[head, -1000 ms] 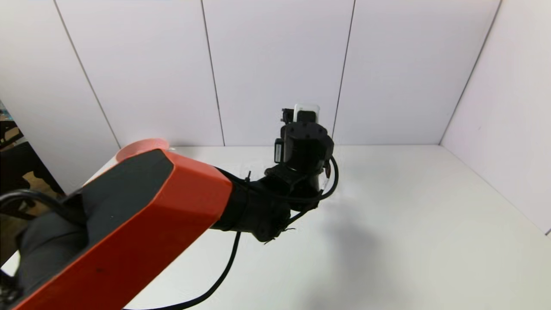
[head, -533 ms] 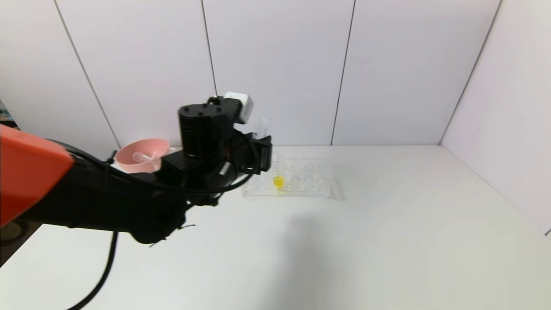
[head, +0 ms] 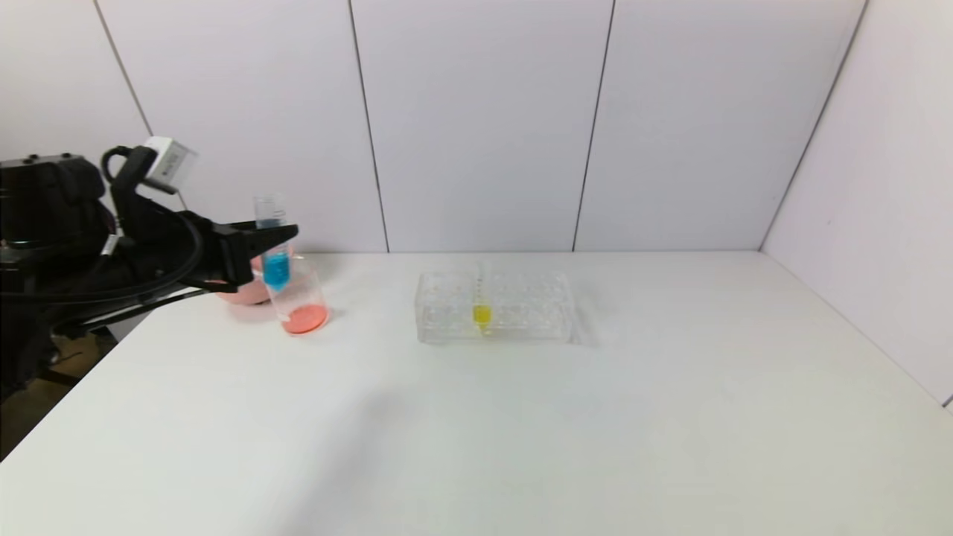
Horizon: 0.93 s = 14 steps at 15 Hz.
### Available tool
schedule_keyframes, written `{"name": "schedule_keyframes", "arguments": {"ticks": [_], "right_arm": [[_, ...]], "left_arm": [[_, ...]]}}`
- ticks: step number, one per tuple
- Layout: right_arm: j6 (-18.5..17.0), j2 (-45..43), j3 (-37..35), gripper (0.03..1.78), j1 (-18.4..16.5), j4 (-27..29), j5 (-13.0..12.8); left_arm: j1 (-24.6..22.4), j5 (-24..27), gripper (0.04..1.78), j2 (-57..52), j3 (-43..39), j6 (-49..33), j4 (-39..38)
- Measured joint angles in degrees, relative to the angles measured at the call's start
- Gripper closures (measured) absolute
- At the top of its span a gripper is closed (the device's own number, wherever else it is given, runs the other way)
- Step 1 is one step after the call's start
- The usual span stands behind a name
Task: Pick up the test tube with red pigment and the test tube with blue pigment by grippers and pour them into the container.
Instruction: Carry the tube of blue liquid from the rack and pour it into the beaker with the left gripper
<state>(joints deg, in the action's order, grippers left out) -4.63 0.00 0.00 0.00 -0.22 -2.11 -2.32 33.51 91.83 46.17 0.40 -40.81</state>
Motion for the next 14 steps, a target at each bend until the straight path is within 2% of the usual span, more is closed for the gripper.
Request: {"name": "schedule_keyframes", "arguments": {"ticks": [3, 5, 6, 10, 14], "right_arm": [[0.0, 0.0, 0.0, 0.04, 0.0, 0.0, 0.0], [0.0, 0.0, 0.0, 0.04, 0.0, 0.0, 0.0], [0.0, 0.0, 0.0, 0.04, 0.0, -0.02, 0.02], [0.0, 0.0, 0.0, 0.04, 0.0, 0.0, 0.0], [0.0, 0.0, 0.0, 0.04, 0.0, -0.02, 0.0]], "left_arm": [[-12.26, 18.01, 1.37, 0.56, 1.79, 1.99, 0.77], [-17.3, 27.59, 1.37, 2.85, 4.9, 2.27, 0.9], [-18.6, 30.54, 1.37, 4.19, 6.5, 2.29, 0.9], [-19.42, 32.2, 1.37, 10.18, 14.42, 2.32, 3.78], [-17.6, 30.05, 1.37, 14.98, 25.19, 4.69, 14.74]]}}
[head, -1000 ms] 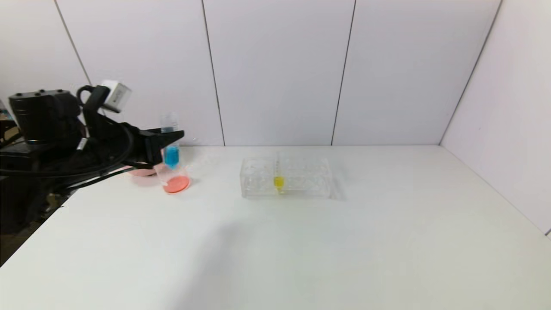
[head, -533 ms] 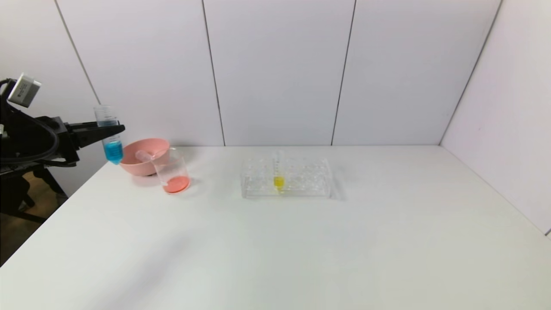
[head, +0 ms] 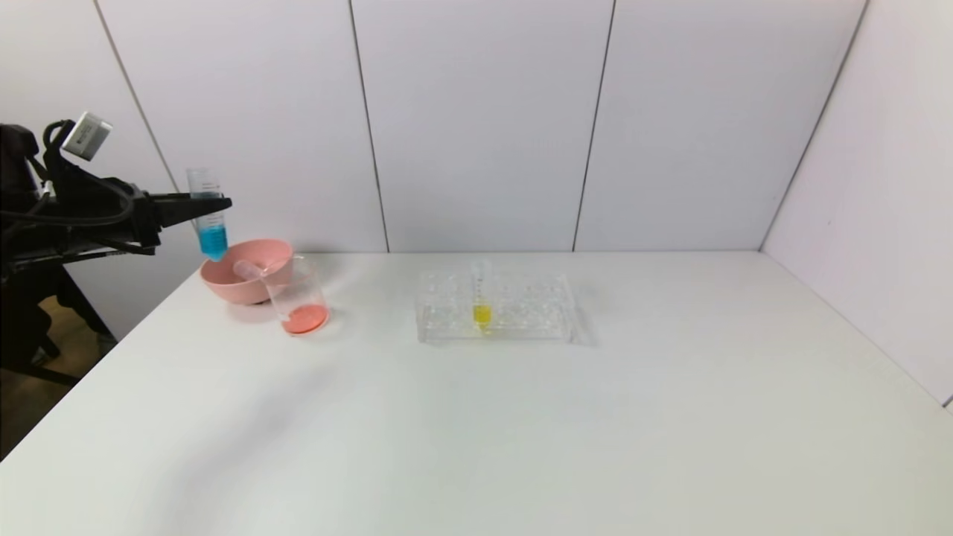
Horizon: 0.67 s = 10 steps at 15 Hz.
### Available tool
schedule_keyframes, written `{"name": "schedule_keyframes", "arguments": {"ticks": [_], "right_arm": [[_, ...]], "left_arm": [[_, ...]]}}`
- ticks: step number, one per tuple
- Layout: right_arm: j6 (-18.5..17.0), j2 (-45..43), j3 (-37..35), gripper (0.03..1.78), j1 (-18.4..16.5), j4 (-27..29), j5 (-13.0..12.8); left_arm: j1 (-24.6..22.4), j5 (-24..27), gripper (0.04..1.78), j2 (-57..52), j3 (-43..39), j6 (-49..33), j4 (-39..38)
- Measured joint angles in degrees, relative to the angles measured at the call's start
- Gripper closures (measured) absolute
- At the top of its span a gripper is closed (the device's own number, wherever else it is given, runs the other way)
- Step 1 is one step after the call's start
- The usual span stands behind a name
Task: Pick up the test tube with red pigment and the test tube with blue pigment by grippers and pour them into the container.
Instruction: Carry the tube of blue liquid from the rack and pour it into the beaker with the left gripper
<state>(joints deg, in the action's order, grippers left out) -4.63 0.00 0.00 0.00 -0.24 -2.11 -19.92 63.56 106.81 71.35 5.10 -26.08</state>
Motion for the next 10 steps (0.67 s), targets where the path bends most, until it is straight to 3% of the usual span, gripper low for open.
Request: {"name": "schedule_keyframes", "arguments": {"ticks": [4, 10], "right_arm": [[0.0, 0.0, 0.0, 0.04, 0.0, 0.0, 0.0], [0.0, 0.0, 0.0, 0.04, 0.0, 0.02, 0.0]], "left_arm": [[2.72, -12.76, 1.37, 5.28, 6.18, 12.43, 10.97], [3.56, -17.65, 1.37, 8.02, 23.54, 30.23, 42.41]]}}
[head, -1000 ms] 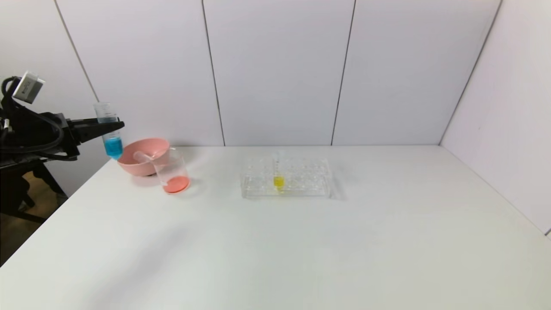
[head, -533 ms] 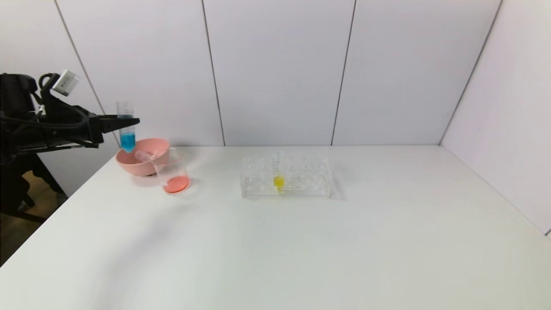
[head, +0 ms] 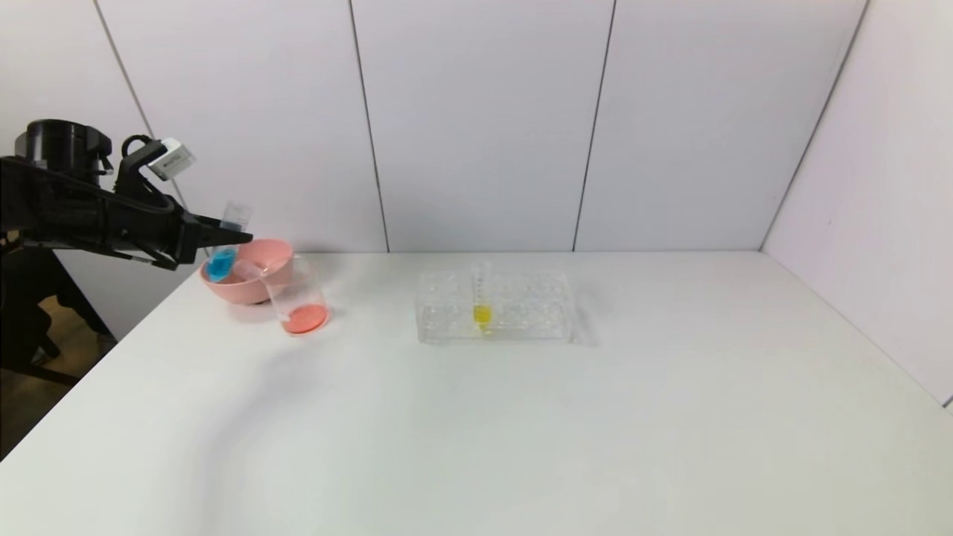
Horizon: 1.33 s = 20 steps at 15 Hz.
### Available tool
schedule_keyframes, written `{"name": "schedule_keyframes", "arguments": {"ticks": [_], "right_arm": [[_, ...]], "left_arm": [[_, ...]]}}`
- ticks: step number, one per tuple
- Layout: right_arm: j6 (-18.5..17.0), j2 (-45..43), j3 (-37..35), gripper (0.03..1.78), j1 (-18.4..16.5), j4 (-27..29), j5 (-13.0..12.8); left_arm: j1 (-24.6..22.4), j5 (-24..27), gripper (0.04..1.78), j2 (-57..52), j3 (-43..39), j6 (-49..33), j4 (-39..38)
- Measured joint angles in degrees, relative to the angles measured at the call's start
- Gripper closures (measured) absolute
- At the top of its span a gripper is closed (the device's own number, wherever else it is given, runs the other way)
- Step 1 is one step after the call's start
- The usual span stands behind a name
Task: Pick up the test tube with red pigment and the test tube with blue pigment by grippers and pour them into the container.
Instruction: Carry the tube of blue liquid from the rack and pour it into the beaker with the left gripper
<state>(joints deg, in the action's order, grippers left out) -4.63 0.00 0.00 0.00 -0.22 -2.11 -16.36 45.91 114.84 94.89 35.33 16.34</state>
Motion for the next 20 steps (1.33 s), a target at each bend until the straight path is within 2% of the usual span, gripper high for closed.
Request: {"name": "schedule_keyframes", "arguments": {"ticks": [4, 7, 11, 16, 20], "right_arm": [[0.0, 0.0, 0.0, 0.04, 0.0, -0.02, 0.0], [0.0, 0.0, 0.0, 0.04, 0.0, -0.02, 0.0], [0.0, 0.0, 0.0, 0.04, 0.0, -0.02, 0.0], [0.0, 0.0, 0.0, 0.04, 0.0, -0.02, 0.0], [0.0, 0.0, 0.0, 0.04, 0.0, -0.02, 0.0]], "left_arm": [[1.62, -1.97, 1.37, 2.0, 13.24, 5.79, 18.62], [3.91, -8.79, 1.37, 4.01, 18.72, 10.64, 27.49], [6.11, -15.85, 1.37, 4.99, 19.8, 17.98, 32.67], [7.33, -27.53, 1.37, 5.1, 20.16, 24.59, 34.18], [7.88, -31.77, 1.37, 5.81, 20.38, 26.16, 33.77]]}}
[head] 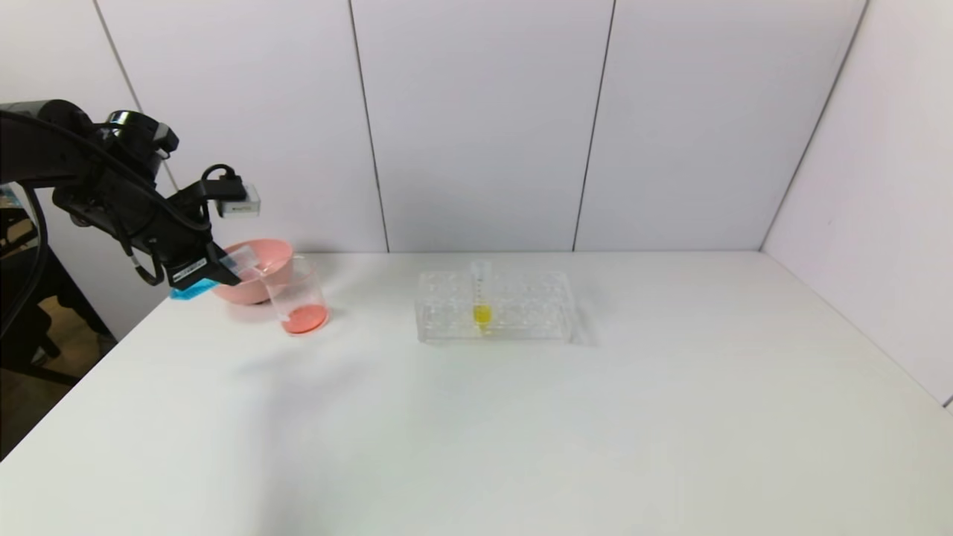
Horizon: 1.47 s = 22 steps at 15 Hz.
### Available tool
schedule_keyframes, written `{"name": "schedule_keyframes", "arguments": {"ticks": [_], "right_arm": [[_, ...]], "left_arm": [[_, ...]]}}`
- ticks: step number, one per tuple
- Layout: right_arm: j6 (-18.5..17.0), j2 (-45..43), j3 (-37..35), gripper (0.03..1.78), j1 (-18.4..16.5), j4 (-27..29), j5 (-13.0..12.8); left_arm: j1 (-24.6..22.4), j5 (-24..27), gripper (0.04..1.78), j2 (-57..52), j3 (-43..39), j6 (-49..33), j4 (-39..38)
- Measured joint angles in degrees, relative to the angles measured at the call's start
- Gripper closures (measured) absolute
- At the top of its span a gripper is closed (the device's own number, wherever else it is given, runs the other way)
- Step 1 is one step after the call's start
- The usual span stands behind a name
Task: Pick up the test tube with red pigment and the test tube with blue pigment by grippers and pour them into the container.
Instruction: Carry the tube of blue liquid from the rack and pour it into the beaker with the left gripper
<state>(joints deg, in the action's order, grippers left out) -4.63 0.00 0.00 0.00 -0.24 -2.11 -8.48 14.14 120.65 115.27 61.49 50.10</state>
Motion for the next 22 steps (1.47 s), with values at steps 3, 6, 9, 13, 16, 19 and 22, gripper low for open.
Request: {"name": "schedule_keyframes", "arguments": {"ticks": [3, 6, 9, 13, 16, 19, 22], "right_arm": [[0.0, 0.0, 0.0, 0.04, 0.0, 0.0, 0.0], [0.0, 0.0, 0.0, 0.04, 0.0, 0.02, 0.0], [0.0, 0.0, 0.0, 0.04, 0.0, 0.0, 0.0], [0.0, 0.0, 0.0, 0.04, 0.0, 0.0, 0.0], [0.0, 0.0, 0.0, 0.04, 0.0, 0.0, 0.0], [0.0, 0.0, 0.0, 0.04, 0.0, 0.02, 0.0], [0.0, 0.0, 0.0, 0.04, 0.0, 0.0, 0.0]], "left_arm": [[1.02, -0.2, 1.37, 0.32, 0.05, 1.16, 0.13], [2.38, -2.24, 1.37, 0.41, 0.05, 2.15, 0.45], [3.63, -3.69, 1.37, 0.4, 0.05, 2.76, 0.77], [4.5, -7.03, 1.37, 0.4, 0.05, 3.52, 0.78], [4.85, -9.61, 1.37, 0.41, 0.05, 4.3, 0.85], [5.84, -12.67, 1.37, 0.41, 0.05, 4.77, 0.78], [6.49, -16.07, 1.37, 0.6, 0.05, 5.02, 0.3]]}}
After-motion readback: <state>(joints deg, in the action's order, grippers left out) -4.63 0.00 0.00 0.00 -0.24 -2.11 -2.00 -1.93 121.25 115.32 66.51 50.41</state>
